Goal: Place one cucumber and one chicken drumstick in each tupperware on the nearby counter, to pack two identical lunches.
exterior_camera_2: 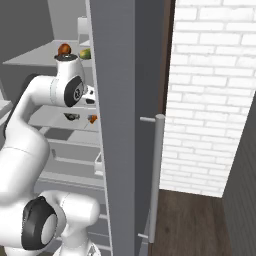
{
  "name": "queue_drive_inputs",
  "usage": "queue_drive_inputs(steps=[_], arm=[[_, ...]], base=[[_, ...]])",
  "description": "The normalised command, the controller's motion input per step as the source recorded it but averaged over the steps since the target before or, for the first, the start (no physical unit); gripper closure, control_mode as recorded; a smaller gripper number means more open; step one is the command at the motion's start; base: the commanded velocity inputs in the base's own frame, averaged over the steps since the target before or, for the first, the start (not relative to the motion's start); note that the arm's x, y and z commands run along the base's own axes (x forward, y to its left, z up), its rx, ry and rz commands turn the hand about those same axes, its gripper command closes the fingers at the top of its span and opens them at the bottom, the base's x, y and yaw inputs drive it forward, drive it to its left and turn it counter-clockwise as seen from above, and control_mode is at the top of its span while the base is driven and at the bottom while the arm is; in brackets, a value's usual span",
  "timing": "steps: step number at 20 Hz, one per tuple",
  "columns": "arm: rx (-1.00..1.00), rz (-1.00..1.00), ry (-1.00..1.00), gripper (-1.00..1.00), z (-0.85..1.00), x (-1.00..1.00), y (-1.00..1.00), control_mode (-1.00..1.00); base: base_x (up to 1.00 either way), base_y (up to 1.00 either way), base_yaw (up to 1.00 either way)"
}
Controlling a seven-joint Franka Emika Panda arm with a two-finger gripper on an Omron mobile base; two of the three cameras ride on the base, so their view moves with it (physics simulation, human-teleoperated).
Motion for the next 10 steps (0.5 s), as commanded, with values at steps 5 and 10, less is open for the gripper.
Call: queue_drive_inputs(steps=[5,10], arm=[[-0.03,-0.03,-0.08,-1.0,-0.17,0.08,0.26,-1.0],[0.0,-0.11,-0.14,-1.0,-0.35,0.73,0.76,-1.0]], base=[[0.0,0.0,0.0],[0.0,0.0,0.0]])
